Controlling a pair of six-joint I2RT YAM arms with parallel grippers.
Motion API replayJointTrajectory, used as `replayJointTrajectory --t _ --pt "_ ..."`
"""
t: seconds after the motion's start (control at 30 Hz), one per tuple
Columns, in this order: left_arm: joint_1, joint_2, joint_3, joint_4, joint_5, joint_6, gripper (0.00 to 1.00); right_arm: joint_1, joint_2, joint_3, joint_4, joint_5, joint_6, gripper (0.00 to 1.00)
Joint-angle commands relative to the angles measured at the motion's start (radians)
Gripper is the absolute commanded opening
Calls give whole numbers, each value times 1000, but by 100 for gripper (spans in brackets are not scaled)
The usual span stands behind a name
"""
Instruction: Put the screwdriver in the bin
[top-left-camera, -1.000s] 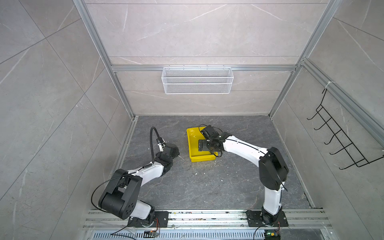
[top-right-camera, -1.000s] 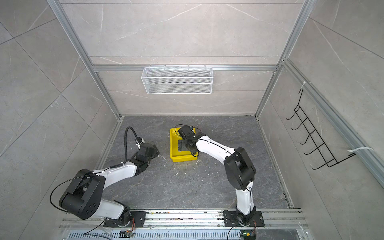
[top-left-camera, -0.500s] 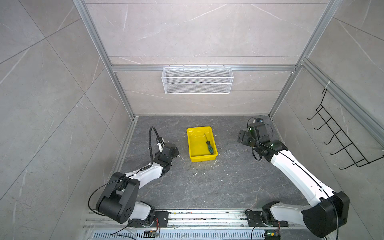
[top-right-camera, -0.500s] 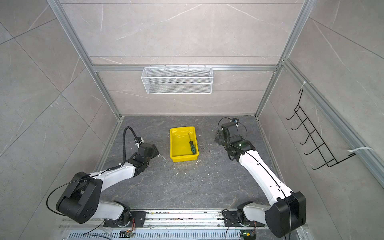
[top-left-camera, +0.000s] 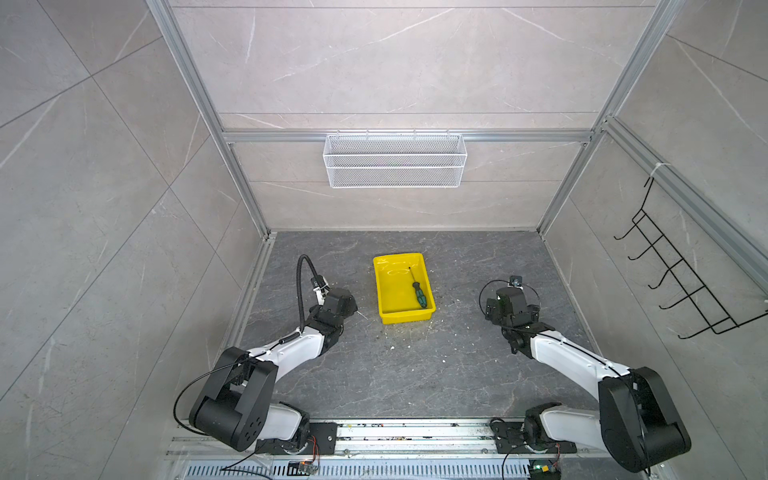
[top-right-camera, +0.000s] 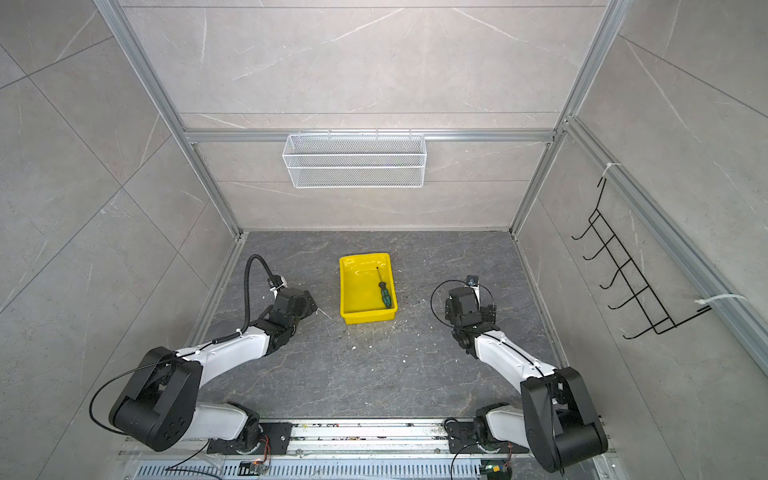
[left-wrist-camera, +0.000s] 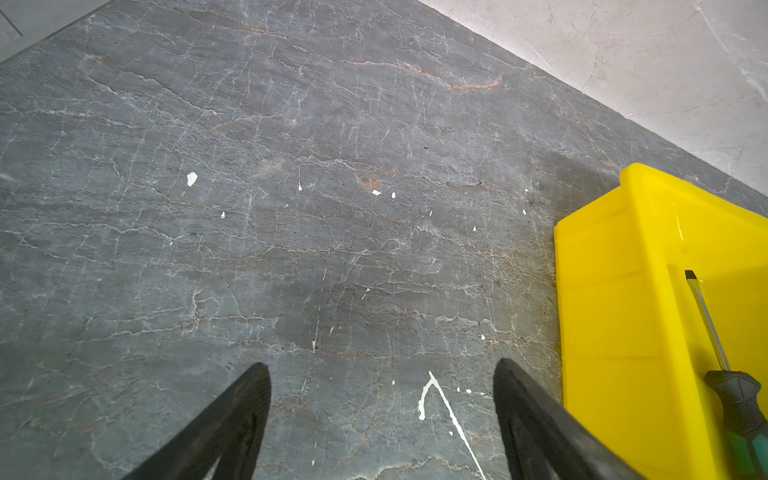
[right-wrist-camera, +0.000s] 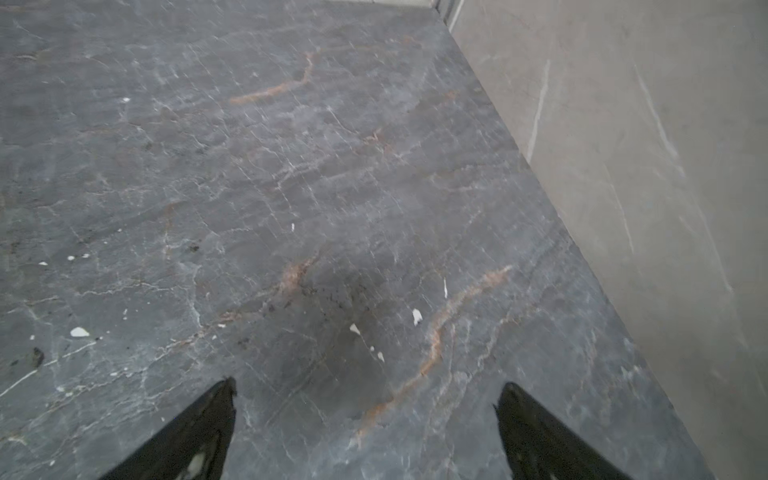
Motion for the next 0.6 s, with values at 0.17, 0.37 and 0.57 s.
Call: replayJointTrajectory --t 0.17,0.37,0.57 --pt "-4 1 24 -14 8 2 86 -28 117 -48 348 -135 -68 100" --pt "-4 10 21 9 7 2 86 -45 146 -145 624 -254 -203 100" --pt "-4 18 27 -2 5 6 86 -110 227 -226 848 -285 -158 100"
